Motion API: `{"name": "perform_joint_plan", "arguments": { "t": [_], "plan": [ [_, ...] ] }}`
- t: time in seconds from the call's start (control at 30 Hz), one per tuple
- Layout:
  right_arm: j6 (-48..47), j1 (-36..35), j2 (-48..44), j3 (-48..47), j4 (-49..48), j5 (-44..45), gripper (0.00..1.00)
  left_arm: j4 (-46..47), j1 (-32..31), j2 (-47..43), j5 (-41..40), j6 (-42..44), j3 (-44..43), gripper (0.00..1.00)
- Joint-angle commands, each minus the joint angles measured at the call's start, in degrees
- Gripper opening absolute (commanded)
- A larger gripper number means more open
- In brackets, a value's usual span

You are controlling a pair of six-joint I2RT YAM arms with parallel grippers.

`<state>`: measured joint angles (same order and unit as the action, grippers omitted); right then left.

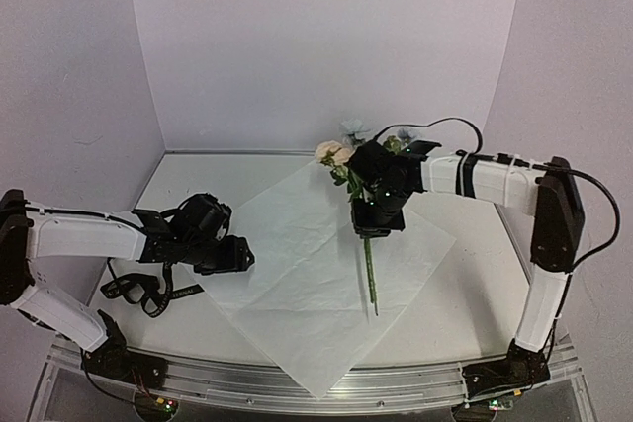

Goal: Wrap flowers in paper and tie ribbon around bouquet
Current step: Place the fake flower on the flattened wrapping paper.

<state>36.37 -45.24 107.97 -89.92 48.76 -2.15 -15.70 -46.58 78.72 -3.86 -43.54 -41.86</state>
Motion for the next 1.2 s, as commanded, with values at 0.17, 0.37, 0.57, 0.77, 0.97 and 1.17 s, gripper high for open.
{"name": "perform_joint_plan", "arguments": {
  "t": [0.17,0.37,0.57,0.77,0.97,1.17],
  "plan": [
    [3.5,-2.9,13.4,-14.2,-6.7,0.1,0.0,3.5,1.4,0.9,2.6,-1.5,3.1,0.66],
    [5.2,-3.0,19.3,-20.0,-7.3,-0.3,0.0,3.8,1.8,1.4,2.9,-1.6,4.2,0.66],
    [5.9,-2.9,23.2,-23.1,-6.8,-1.6,0.0,3.8,2.2,1.9,2.9,-1.4,4.3,0.66],
    [3.7,-3.0,27.4,-29.0,-3.3,-3.7,0.0,3.4,2.5,2.2,3.0,-1.3,4.4,0.65],
    [2.7,-3.0,29.3,-31.0,-1.4,-2.8,0.0,2.6,3.0,2.2,2.9,-1.2,4.6,0.65],
    [1.0,-2.9,31.3,-34.5,1.3,-2.3,0.0,2.1,3.6,2.6,3.0,-1.1,5.1,0.65]
  ]
}}
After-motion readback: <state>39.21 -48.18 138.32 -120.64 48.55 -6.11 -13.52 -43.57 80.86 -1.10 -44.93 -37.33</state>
